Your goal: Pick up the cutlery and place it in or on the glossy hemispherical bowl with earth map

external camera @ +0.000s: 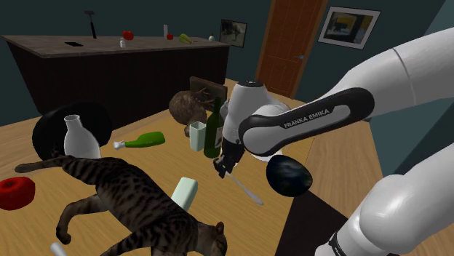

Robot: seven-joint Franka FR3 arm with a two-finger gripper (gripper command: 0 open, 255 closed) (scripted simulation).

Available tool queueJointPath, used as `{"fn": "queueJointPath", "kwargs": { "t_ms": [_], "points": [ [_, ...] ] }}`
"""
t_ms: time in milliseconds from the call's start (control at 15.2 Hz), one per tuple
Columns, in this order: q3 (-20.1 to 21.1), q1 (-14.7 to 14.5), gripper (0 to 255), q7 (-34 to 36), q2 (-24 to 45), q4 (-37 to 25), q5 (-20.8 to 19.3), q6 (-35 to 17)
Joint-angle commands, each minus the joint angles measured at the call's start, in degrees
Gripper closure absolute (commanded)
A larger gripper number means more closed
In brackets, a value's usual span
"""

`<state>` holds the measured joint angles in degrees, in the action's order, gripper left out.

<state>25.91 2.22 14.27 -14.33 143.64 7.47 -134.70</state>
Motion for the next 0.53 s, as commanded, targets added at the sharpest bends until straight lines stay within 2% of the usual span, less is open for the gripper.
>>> {"fn": "queueJointPath", "kwargs": {
  "t_ms": [0,462],
  "points": [
    [-0.30,-0.13,255,-0.34,-1.10,-0.70,0.36,1.79],
    [-1.29,-0.40,255,-1.09,-4.22,-3.76,1.05,7.84]
  ]
}}
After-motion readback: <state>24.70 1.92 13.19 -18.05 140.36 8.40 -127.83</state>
